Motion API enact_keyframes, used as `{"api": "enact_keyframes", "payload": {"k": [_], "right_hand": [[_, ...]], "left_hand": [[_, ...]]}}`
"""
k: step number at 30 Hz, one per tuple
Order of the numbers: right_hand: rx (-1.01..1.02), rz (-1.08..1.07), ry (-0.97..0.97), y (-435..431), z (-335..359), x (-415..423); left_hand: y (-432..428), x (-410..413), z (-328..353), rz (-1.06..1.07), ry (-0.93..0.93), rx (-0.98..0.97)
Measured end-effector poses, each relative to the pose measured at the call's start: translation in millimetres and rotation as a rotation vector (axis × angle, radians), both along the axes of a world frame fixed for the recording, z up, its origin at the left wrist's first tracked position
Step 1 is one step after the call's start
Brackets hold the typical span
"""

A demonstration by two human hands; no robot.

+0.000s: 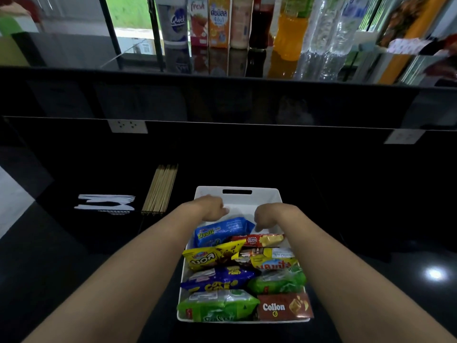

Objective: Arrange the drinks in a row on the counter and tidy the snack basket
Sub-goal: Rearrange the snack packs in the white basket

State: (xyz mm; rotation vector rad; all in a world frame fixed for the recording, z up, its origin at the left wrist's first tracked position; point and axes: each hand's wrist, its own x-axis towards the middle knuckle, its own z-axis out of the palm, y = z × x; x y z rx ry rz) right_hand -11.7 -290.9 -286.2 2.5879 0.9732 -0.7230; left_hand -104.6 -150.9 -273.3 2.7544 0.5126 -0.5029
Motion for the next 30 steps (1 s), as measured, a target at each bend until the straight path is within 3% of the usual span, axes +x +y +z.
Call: {"api": "enact_keyframes", "payload": {"k": [5,9,12,21,27,30], "right_hand": [[-0.062,0.011,0.097,-1,-14,11],[-0.109,0.018,0.168,5,-16,19],[-0.158,0.065,0.235,12,-16,23],[-0.196,0.018,0.306,9,-26,21],[-0.176,-0.005,0.219,7,-25,22],[-0.168,0.018,0.073,8,-20,23]], "left_hand": [[11,10,-22,-0.056,0.323,0.028],[11,16,-22,-0.111,0.407,0.020],[13,21,-20,-0.111,0.456,-0.094],[16,16,-28,0.031,0.351,-0.268],[17,19,-21,-0.034,0.313,-0.157],[16,19,-22,-0.068,0.258,-0.063]]}}
